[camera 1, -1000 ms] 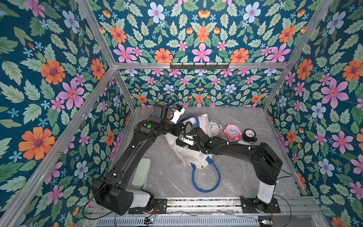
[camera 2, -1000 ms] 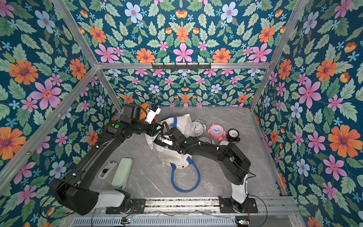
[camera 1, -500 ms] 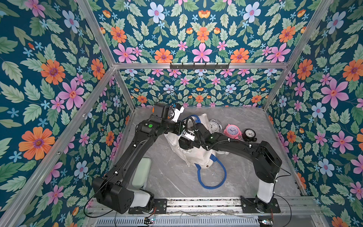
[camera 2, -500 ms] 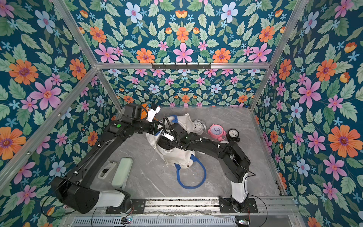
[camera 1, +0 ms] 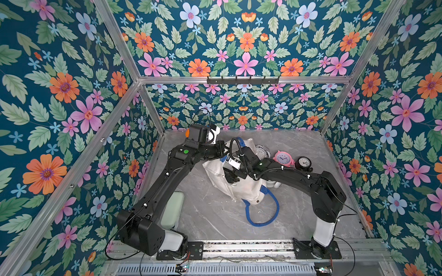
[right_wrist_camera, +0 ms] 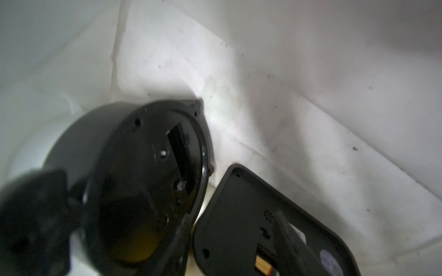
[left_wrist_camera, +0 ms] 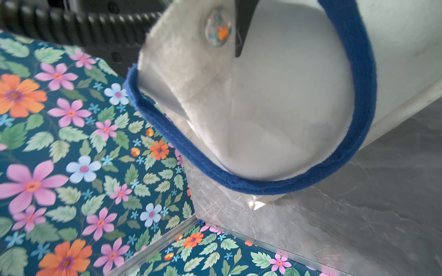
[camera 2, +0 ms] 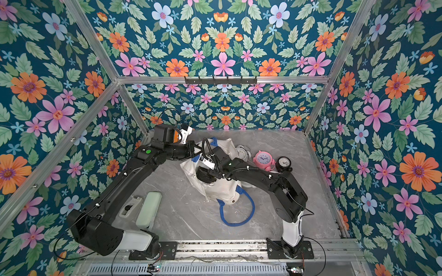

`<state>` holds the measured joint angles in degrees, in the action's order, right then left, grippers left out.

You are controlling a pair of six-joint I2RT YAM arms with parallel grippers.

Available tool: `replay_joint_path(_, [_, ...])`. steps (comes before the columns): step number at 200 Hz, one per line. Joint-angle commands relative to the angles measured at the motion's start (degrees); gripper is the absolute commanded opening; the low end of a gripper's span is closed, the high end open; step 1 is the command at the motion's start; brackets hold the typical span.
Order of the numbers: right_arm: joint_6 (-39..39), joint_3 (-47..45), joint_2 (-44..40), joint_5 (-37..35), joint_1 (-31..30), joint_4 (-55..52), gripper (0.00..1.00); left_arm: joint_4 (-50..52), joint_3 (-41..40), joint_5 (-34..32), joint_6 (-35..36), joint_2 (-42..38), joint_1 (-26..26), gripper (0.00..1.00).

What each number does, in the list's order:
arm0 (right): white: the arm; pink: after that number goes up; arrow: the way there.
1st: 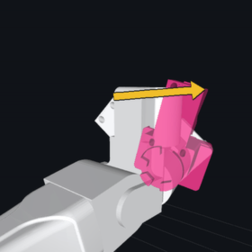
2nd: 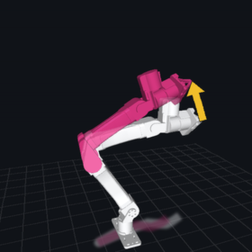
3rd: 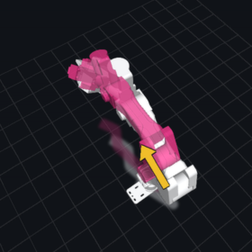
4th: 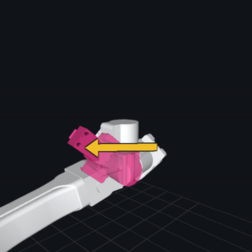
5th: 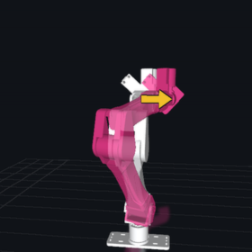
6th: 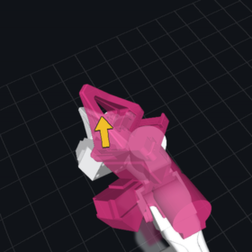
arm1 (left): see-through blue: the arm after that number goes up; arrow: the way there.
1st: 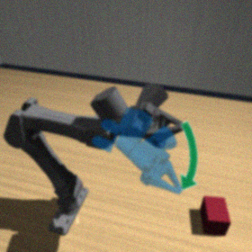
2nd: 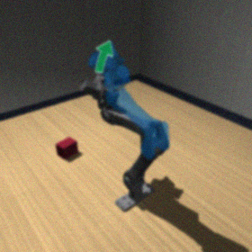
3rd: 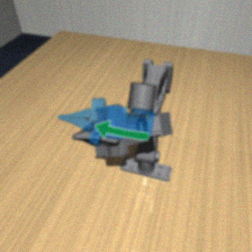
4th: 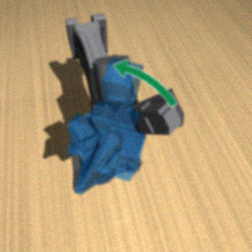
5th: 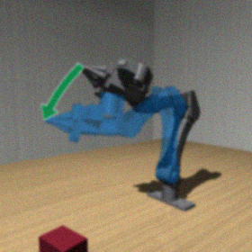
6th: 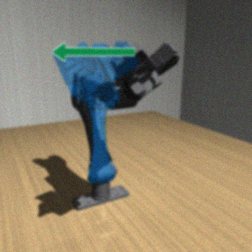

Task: Take the alarm clock out of the canvas bag
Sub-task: Adjust the alarm at the canvas bag.

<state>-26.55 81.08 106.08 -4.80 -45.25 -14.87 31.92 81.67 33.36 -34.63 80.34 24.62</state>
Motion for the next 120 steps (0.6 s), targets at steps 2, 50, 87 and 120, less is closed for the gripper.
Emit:
replay_joint_path(2, [-0.4, 1.2, -1.5, 3.8, 0.2, -2.6, 0.55, -2.3, 1.4, 3.9, -7.4, -0.2, -0.3, 0.0])
replay_joint_path(50, [-1.0, 2.7, -2.0, 8.5, 0.5, -10.1, 0.56, -0.8, 0.9, 4.3, -7.6, 0.5, -2.2, 0.0])
replay_joint_path(87, [-1.9, 3.0, -4.7, 10.2, 0.5, -13.2, 0.58, -0.2, 0.8, 5.4, -6.5, 1.0, -3.2, 0.0])
replay_joint_path(120, [-8.2, 1.1, -8.1, 8.8, 0.4, -15.2, 0.63, 0.0, 0.2, 5.9, -5.9, 0.9, -4.4, 0.0])
